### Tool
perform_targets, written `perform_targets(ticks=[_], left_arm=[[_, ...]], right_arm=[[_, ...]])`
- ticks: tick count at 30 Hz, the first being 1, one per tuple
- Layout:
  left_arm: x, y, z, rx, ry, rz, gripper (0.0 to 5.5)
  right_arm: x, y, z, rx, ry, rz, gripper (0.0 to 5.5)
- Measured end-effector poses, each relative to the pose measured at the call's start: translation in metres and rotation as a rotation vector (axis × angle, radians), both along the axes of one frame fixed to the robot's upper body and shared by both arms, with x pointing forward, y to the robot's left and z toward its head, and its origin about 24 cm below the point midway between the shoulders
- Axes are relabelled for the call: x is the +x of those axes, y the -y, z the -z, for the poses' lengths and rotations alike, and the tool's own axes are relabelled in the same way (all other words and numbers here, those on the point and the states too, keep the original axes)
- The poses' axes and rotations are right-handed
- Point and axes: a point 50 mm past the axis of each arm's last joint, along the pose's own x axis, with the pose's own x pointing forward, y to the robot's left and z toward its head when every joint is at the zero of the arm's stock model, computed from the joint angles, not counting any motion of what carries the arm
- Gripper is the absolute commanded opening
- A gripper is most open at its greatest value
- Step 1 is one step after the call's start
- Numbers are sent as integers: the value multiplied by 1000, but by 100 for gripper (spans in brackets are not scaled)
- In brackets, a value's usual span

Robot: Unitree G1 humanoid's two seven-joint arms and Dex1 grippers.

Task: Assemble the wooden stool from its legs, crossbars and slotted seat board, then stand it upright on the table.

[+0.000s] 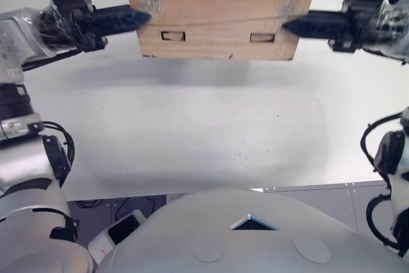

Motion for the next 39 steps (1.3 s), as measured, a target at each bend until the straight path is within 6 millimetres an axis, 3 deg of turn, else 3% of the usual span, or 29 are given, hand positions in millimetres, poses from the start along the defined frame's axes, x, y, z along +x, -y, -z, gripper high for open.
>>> perform_targets(ticks=[4,7,9,11,16,18,20,22,25,28,31,35,39], left_arm=[[8,-1,-13,-166,-257,18,144],[24,2,-24,-210,-403,-23,196],[36,8,-26,-219,-453,-65,225],[43,3,-18,-219,-469,-156,257],[53,-10,-7,-173,-385,-290,331],[51,-14,-4,-194,-367,-293,367],[47,-30,-3,-251,-331,-338,394],[43,-45,-9,-337,-270,-386,434],[42,-61,-13,-484,-148,-464,445],[51,-76,9,-396,10,-721,445],[60,-73,50,-205,72,-968,445],[58,-50,108,191,171,-1264,445],[46,-20,135,437,339,-1427,445]], right_arm=[[39,-8,-30,0,-219,165,265],[59,-30,-47,-49,-350,238,314],[67,-57,-39,-23,-404,207,346],[74,-65,-28,14,-427,253,381],[85,-59,-24,97,-406,373,460],[85,-49,-26,128,-402,398,500],[82,-14,-28,212,-388,483,530],[75,19,-18,286,-400,567,540],[64,46,-1,404,-350,612,540],[55,66,26,359,-159,749,540],[53,53,61,307,-29,847,540],[43,25,114,141,167,1007,540],[32,10,130,8,408,1183,540]])
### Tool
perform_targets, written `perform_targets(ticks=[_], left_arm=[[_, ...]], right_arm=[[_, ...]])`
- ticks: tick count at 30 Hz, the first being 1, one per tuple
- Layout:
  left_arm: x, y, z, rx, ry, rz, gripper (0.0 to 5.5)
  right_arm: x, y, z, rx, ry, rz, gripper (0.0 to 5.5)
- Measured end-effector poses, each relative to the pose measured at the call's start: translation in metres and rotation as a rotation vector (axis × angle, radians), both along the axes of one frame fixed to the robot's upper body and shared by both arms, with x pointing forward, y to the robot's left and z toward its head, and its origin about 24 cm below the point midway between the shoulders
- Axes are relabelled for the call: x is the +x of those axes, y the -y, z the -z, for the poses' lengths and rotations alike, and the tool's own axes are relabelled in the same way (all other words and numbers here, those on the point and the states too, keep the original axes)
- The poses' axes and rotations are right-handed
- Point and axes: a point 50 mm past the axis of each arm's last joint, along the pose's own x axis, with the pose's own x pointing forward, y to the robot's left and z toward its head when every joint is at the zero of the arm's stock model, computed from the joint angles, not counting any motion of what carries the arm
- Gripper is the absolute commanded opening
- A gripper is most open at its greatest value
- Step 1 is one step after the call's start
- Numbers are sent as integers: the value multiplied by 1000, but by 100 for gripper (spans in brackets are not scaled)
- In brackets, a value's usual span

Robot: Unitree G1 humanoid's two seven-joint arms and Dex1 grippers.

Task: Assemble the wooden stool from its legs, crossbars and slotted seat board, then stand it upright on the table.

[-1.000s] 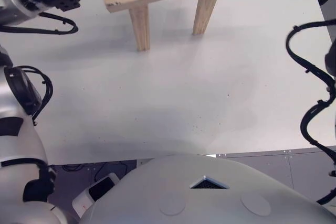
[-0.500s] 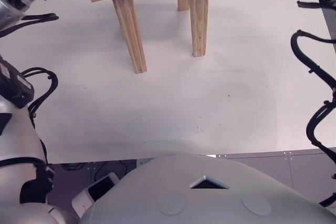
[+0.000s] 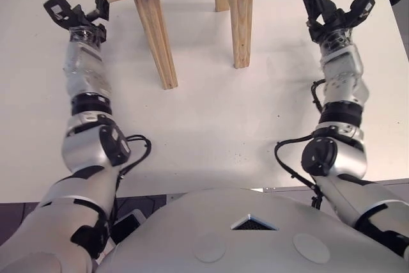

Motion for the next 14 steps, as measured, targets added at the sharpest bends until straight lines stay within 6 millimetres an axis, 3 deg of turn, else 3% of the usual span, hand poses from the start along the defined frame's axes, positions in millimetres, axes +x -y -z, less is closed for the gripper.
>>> perform_targets(ticks=[4,6,10,14], left_arm=[[-6,33,8,127,62,9,445],[-5,41,9,194,65,36,445],[3,52,13,265,12,53,445],[10,45,7,329,-15,-16,445]], right_arm=[[-5,-13,10,-124,59,77,540],[-5,-13,14,-126,51,96,540],[1,-19,17,-130,37,135,540],[1,-18,21,-144,22,199,540]])
